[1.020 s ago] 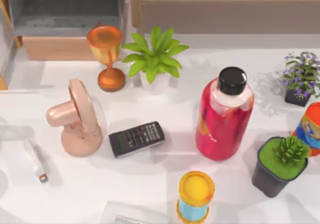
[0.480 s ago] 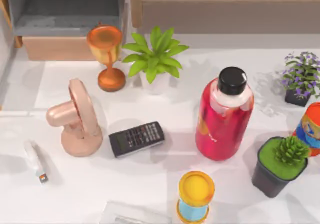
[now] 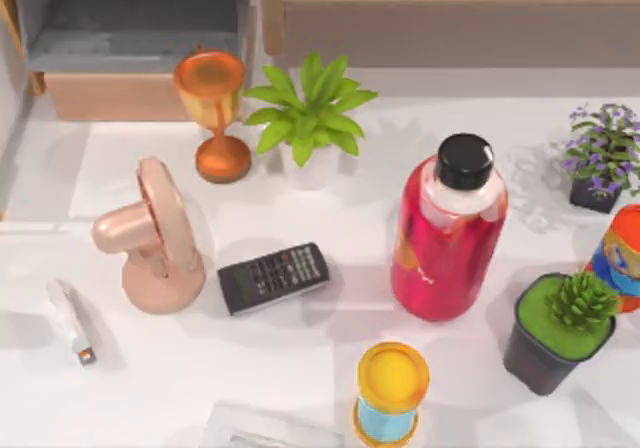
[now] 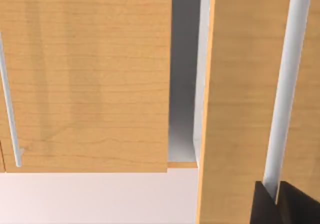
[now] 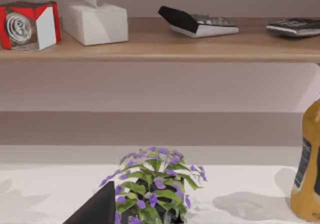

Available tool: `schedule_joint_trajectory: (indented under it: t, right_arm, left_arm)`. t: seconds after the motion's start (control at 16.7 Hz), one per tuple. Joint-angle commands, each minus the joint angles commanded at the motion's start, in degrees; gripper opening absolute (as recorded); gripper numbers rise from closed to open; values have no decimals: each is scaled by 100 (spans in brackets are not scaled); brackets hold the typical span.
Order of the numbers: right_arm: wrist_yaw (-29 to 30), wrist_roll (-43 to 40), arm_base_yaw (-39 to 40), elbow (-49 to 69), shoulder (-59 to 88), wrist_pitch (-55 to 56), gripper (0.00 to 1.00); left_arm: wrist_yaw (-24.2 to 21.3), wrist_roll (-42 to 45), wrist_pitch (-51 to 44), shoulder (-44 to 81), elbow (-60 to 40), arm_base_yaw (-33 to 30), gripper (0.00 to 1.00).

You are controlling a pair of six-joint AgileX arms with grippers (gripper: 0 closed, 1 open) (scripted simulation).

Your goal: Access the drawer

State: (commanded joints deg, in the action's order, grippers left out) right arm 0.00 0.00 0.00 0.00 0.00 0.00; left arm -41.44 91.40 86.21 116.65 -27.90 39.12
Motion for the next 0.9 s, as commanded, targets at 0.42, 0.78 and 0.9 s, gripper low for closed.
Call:
schedule_joint_trajectory:
  t: [0.42, 0.78, 0.9]
  right_arm:
    - [0, 0, 0, 0, 0, 0, 100]
    - [0, 0, 0, 0, 0, 0, 100]
    - [0, 0, 0, 0, 0, 0, 100]
  left_arm:
    - [0, 0, 0, 0, 0, 0, 83]
    - [0, 0, 0, 0, 0, 0, 100]
    - [0, 0, 0, 0, 0, 0, 100]
